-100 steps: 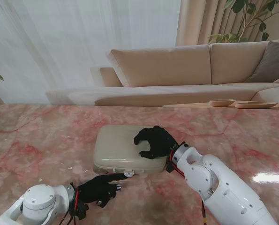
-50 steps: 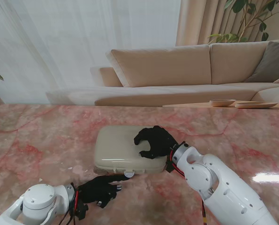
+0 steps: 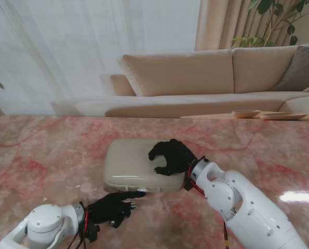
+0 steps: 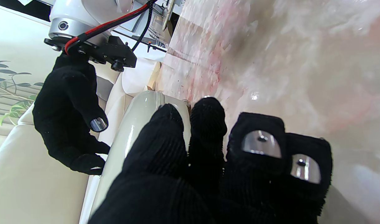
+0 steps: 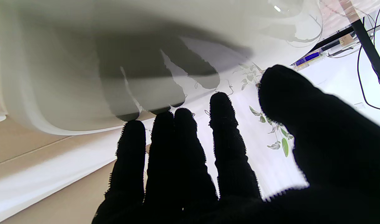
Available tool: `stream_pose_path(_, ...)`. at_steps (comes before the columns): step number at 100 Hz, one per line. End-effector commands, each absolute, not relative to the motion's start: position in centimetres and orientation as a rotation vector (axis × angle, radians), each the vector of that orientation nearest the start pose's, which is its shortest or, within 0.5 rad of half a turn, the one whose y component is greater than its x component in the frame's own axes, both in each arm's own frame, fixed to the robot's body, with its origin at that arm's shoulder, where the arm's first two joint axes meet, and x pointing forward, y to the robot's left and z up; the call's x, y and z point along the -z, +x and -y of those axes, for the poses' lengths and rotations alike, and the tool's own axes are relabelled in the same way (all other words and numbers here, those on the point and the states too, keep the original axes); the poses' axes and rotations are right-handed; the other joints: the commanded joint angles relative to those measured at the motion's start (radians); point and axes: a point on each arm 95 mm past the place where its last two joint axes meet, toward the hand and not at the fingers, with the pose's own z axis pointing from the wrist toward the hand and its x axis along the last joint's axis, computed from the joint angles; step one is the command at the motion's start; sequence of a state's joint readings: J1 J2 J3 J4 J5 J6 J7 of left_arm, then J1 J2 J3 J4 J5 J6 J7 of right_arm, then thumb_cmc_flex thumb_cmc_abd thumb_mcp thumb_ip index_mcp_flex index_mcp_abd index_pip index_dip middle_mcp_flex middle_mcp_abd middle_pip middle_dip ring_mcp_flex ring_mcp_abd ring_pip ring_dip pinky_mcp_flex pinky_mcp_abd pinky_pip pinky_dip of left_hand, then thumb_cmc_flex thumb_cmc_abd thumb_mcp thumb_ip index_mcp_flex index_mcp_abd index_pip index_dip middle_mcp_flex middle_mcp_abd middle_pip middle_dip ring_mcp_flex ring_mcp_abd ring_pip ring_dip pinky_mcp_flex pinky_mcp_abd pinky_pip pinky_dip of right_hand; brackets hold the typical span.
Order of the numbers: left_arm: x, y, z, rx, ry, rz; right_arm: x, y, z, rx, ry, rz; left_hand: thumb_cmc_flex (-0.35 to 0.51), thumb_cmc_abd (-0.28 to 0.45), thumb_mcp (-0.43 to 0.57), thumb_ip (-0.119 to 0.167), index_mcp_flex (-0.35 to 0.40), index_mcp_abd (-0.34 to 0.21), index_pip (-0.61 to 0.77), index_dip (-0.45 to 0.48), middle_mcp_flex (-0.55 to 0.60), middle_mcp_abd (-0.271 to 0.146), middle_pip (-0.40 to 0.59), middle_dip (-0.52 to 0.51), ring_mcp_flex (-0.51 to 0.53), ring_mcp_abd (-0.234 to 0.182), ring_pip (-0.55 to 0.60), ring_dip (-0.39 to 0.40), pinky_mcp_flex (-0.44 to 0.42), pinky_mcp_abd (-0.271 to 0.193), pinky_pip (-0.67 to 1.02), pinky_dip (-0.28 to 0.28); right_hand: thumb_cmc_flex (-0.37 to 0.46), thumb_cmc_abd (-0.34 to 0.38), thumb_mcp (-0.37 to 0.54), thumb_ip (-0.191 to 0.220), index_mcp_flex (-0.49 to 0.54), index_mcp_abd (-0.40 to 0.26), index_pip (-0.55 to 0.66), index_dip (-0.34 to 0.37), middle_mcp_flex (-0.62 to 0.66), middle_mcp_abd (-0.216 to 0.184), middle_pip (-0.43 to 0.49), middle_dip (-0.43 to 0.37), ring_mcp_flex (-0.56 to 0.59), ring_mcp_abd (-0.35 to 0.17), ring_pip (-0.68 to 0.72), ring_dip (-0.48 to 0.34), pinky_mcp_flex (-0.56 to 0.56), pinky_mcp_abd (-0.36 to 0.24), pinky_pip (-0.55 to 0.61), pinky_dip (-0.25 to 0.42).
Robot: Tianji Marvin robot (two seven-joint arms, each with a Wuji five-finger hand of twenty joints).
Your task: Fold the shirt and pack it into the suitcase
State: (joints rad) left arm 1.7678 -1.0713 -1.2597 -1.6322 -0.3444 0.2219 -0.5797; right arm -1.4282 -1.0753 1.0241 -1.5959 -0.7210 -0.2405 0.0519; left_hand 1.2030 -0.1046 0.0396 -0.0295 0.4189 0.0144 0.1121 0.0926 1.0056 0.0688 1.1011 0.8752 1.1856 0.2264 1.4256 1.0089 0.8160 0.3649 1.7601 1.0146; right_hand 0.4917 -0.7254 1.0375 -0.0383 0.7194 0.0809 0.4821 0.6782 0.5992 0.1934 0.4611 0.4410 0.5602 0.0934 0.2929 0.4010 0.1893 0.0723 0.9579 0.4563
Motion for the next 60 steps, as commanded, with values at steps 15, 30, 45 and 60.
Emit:
stream_pose_path(15, 39.63, 30.51, 2.58, -1.201, 2.079, 0.776, 33.55, 39.18, -6.65, -1.813, 1.266, -1.798, 0.062, 0.019, -0.001, 0.023, 0.013, -0.089, -0.012, 0.015, 0.017, -0.027, 0.034, -0.002, 0.026, -0.015, 0.067, 0.007, 0.022, -0.027, 0.163, 0.019, -0.019, -0.012, 0.026, 0.021, 0.017, -0.019, 0.004, 0.001, 0.016, 0.016, 0.030, 0.014, 0.055, 0.099, 0.082, 0.011, 0.049, 0.139, 0.057, -0.006)
stream_pose_path(30, 39.45, 30.71, 2.69, -1.214, 2.063, 0.768, 33.57, 39.20, -6.62, -1.811, 1.265, -1.802, 0.060, 0.018, 0.004, 0.023, 0.028, -0.090, -0.006, 0.018, 0.018, -0.022, 0.034, -0.001, 0.027, -0.015, 0.069, 0.004, 0.022, -0.024, 0.163, 0.021, -0.019, -0.016, 0.030, 0.021, 0.020, -0.020, 0.005, 0.001, 0.018, 0.018, 0.030, 0.013, 0.058, 0.101, 0.082, 0.011, 0.049, 0.140, 0.057, -0.007)
stream_pose_path(45, 39.31, 30.90, 2.60, -1.222, 2.059, 0.786, 33.59, 39.21, -6.56, -1.806, 1.268, -1.806, 0.057, 0.017, 0.007, 0.022, 0.037, -0.084, 0.002, 0.023, 0.020, -0.019, 0.034, -0.001, 0.028, -0.015, 0.070, 0.002, 0.023, -0.024, 0.164, 0.022, -0.018, -0.017, 0.032, 0.020, 0.022, -0.014, 0.005, 0.000, 0.022, 0.021, 0.032, 0.014, 0.059, 0.104, 0.084, 0.012, 0.052, 0.142, 0.057, -0.007)
stream_pose_path(60, 39.22, 31.11, 2.35, -1.226, 2.060, 0.835, 33.61, 39.21, -6.52, -1.803, 1.269, -1.811, 0.057, 0.016, 0.009, 0.022, 0.044, -0.076, 0.008, 0.026, 0.021, -0.028, 0.033, -0.001, 0.029, -0.016, 0.070, 0.000, 0.023, -0.024, 0.164, 0.022, -0.016, -0.015, 0.031, 0.020, 0.024, -0.010, 0.005, -0.001, 0.021, 0.025, 0.033, 0.014, 0.059, 0.108, 0.087, 0.013, 0.052, 0.145, 0.058, -0.006)
